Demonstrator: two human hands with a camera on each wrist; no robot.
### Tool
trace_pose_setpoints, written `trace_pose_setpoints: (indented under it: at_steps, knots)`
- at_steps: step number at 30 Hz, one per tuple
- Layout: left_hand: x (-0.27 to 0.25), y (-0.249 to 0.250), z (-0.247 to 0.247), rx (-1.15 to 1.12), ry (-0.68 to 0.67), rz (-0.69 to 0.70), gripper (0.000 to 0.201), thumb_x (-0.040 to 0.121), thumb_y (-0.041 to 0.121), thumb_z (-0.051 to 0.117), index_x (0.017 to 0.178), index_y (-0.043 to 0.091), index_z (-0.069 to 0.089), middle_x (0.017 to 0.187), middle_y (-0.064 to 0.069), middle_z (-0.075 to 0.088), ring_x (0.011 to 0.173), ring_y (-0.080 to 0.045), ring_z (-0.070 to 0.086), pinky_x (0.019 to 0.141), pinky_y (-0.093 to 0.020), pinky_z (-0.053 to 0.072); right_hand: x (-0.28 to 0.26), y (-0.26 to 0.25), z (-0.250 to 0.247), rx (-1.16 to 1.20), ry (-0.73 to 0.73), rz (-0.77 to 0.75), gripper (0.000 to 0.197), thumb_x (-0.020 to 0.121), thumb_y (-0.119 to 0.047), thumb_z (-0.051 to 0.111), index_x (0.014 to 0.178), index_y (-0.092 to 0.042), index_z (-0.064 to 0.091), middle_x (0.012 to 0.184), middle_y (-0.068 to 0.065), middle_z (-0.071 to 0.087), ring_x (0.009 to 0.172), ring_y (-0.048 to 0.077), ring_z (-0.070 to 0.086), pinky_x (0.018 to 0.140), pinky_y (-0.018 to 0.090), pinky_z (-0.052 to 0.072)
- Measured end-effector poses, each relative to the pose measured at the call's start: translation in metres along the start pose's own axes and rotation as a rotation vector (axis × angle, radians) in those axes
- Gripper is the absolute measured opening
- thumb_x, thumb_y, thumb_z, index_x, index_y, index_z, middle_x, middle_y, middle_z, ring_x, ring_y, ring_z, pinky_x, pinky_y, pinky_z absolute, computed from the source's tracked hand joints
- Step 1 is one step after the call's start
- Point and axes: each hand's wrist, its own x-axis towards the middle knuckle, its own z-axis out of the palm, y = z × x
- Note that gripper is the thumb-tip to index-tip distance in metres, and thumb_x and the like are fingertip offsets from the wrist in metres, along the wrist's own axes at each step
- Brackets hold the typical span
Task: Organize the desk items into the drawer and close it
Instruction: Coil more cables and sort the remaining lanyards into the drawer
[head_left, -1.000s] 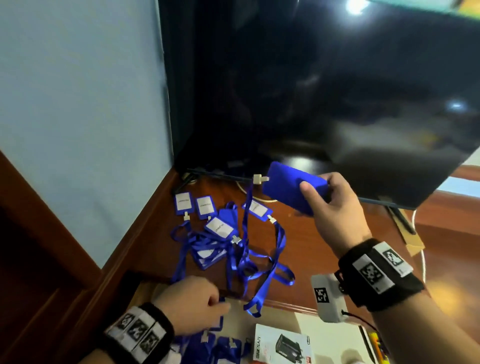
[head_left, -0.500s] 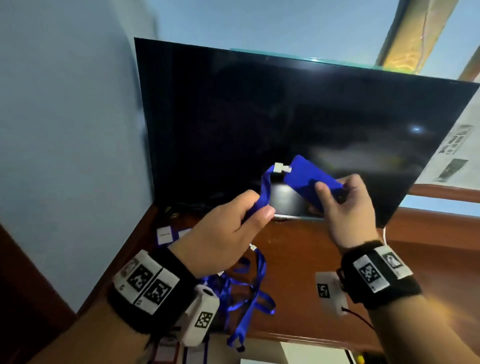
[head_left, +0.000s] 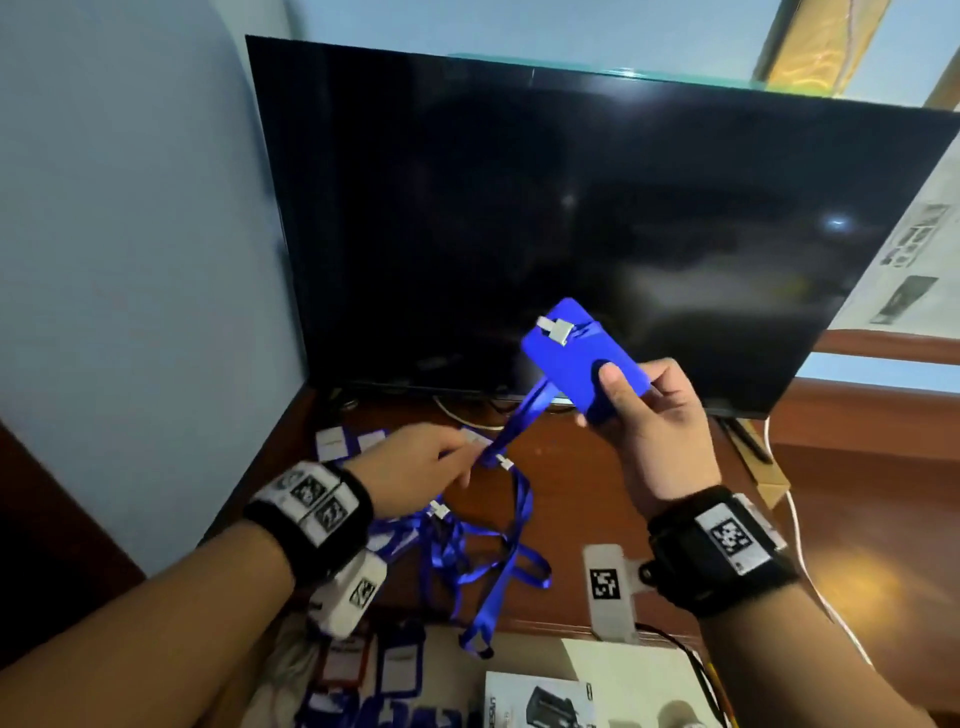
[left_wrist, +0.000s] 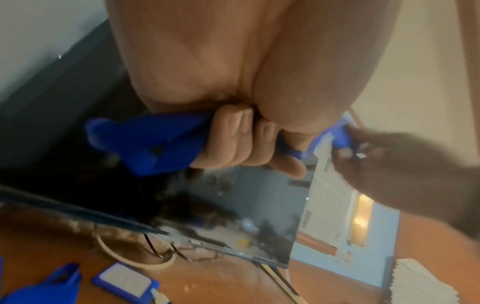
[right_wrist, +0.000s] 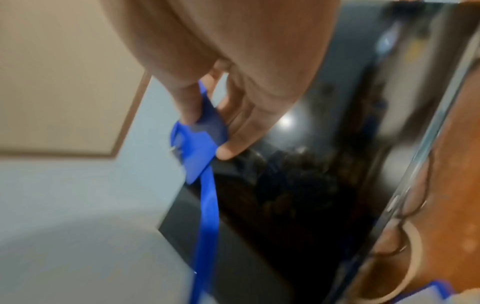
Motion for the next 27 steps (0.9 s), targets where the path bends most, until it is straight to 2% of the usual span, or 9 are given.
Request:
trace_pose_setpoints:
  at_steps: [2, 5, 9, 13, 15, 18, 21, 24, 27]
  knots:
    - [-0.026, 0.009, 0.014, -0.088, 0.000, 0.064, 0.044, 0.108, 0.049, 0.044, 0.082, 0.021, 0.065, 0.056, 0.009, 0.055, 0.051, -0.007, 0.050, 0.054, -0.026, 0.040, 0.005, 0.025, -0.018, -0.522, 0.107, -0.172, 0.027, 0.093, -0.015, 0.073, 0.078, -0.013, 0.051, 0.069, 0.000, 0.061, 0.060, 0.004, 0.052, 0.063, 0.017, 0.044]
    - [-0.043, 0.023, 0.008, -0.102, 0.074, 0.191, 0.034, 0.107, 0.049, 0.046, 0.084, 0.028, 0.061, 0.066, -0.005, 0.058, 0.057, -0.018, 0.054, 0.057, -0.038, 0.045, -0.005, 0.063, -0.037, -1.059, -0.265, -0.253, 0.034, 0.089, -0.020, 0.076, 0.076, -0.028, 0.046, 0.069, -0.014, 0.049, 0.065, 0.007, 0.044, 0.064, 0.018, 0.036]
    - [-0.024, 0.023, -0.013, 0.013, 0.245, 0.178, 0.029, 0.105, 0.048, 0.051, 0.081, 0.033, 0.055, 0.063, 0.004, 0.056, 0.060, -0.009, 0.055, 0.059, -0.033, 0.046, -0.033, 0.066, -0.018, -0.819, -0.793, 0.218, 0.015, 0.088, -0.023, 0.078, 0.086, -0.022, 0.063, 0.076, 0.004, 0.069, 0.070, 0.025, 0.067, 0.065, 0.047, 0.057]
    - [-0.008, -0.017, -0.008, 0.032, 0.122, -0.009, 0.033, 0.099, 0.051, 0.055, 0.085, 0.024, 0.066, 0.074, 0.004, 0.067, 0.075, -0.016, 0.065, 0.074, -0.040, 0.053, -0.039, 0.044, 0.013, -0.180, -0.518, 0.212, 0.017, 0.081, -0.023, 0.082, 0.077, -0.023, 0.065, 0.070, 0.009, 0.060, 0.064, 0.020, 0.055, 0.058, 0.029, 0.047]
    - [-0.020, -0.021, 0.004, -0.019, 0.015, -0.027, 0.037, 0.101, 0.047, 0.054, 0.086, 0.019, 0.073, 0.067, 0.012, 0.065, 0.066, -0.004, 0.061, 0.066, -0.027, 0.047, -0.036, 0.040, 0.020, -0.040, -0.312, 0.155, 0.028, 0.083, -0.029, 0.082, 0.081, -0.015, 0.059, 0.074, 0.010, 0.056, 0.069, 0.019, 0.049, 0.061, 0.030, 0.044]
    - [-0.042, -0.015, 0.020, -0.114, 0.019, 0.013, 0.037, 0.107, 0.044, 0.051, 0.085, 0.022, 0.070, 0.062, 0.018, 0.060, 0.057, -0.002, 0.055, 0.055, -0.020, 0.037, -0.032, 0.049, 0.020, -0.054, -0.044, 0.122, 0.022, 0.094, -0.011, 0.071, 0.081, -0.011, 0.054, 0.069, 0.001, 0.061, 0.064, 0.014, 0.053, 0.060, 0.030, 0.047]
    - [-0.050, -0.006, 0.022, -0.153, 0.142, 0.088, 0.029, 0.104, 0.046, 0.054, 0.083, 0.030, 0.067, 0.077, 0.010, 0.063, 0.074, -0.004, 0.061, 0.070, -0.030, 0.050, -0.034, 0.075, 0.006, -0.343, 0.066, 0.087, 0.025, 0.093, -0.015, 0.074, 0.077, -0.018, 0.055, 0.067, -0.002, 0.063, 0.062, 0.012, 0.054, 0.065, 0.036, 0.047]
    - [-0.042, -0.002, 0.018, 0.029, 0.286, 0.126, 0.021, 0.097, 0.048, 0.064, 0.082, 0.033, 0.065, 0.085, 0.012, 0.054, 0.085, -0.006, 0.053, 0.077, -0.031, 0.047, -0.052, 0.092, 0.001, -0.672, -0.265, 0.152, 0.022, 0.088, -0.026, 0.078, 0.080, -0.020, 0.058, 0.073, 0.005, 0.067, 0.064, 0.014, 0.062, 0.063, 0.039, 0.053]
    - [-0.034, -0.011, 0.013, 0.096, 0.195, 0.048, 0.014, 0.088, 0.047, 0.076, 0.083, 0.038, 0.066, 0.090, 0.014, 0.056, 0.092, -0.008, 0.054, 0.084, -0.033, 0.049, -0.076, 0.084, 0.006, -0.767, -0.674, 0.259, 0.014, 0.089, -0.030, 0.077, 0.085, -0.026, 0.064, 0.081, 0.000, 0.071, 0.072, 0.013, 0.068, 0.065, 0.034, 0.056]
